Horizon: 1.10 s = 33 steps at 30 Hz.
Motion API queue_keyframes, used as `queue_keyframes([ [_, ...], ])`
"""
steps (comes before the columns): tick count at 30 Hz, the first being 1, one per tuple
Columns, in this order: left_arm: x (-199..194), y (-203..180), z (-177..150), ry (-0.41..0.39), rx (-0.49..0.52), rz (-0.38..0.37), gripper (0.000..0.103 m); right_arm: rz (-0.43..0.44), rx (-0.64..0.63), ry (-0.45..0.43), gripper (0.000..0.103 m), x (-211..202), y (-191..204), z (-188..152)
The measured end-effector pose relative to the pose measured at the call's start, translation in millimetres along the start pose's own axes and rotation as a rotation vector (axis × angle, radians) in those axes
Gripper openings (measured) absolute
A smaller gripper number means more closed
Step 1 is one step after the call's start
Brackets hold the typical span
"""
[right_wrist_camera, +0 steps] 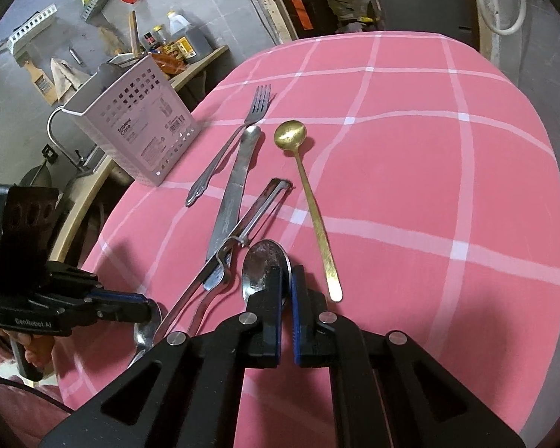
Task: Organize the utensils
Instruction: 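Close the left tool on a silver spoon while the right tool grasps another silver spoon, then lift both silver spoons and carry them over the white basket with both tools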
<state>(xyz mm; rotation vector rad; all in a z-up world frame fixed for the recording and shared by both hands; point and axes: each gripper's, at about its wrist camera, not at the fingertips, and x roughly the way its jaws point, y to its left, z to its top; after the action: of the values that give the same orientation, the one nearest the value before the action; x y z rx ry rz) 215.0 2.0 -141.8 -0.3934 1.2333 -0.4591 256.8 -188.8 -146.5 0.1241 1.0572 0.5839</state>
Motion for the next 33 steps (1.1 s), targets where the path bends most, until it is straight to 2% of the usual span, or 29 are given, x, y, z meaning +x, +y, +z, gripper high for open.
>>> queue_keyframes([
  [10, 7.3, -19.2, 8.1, 0.065, 0.095, -0.042, 0.002, -0.066, 0.077, -0.019, 0.004, -19.1, 1.3, -18.0],
  [12, 12.1, -17.8, 9.2, 0.090, 0.084, -0.047, 0.003, -0.078, 0.103, -0.020, 0.004, -21.3, -0.7, -21.8],
  [15, 22.0, -8.4, 11.4, 0.148, 0.012, -0.090, 0.004, -0.087, 0.130, -0.023, 0.004, -22.5, -4.7, -26.4],
  [22, 32.1, -4.1, 13.5, 0.199, -0.052, -0.153, 0.009, -0.095, 0.154, -0.031, 0.004, -22.9, -6.0, -31.1],
  [28, 38.4, -10.8, 13.8, 0.223, -0.045, -0.149, 0.010, -0.093, 0.161, -0.032, 0.004, -23.0, -6.4, -31.4],
  [33, 34.9, -11.6, 11.7, 0.201, -0.016, -0.141, 0.009, -0.096, 0.166, -0.035, 0.004, -23.7, -6.7, -32.0],
])
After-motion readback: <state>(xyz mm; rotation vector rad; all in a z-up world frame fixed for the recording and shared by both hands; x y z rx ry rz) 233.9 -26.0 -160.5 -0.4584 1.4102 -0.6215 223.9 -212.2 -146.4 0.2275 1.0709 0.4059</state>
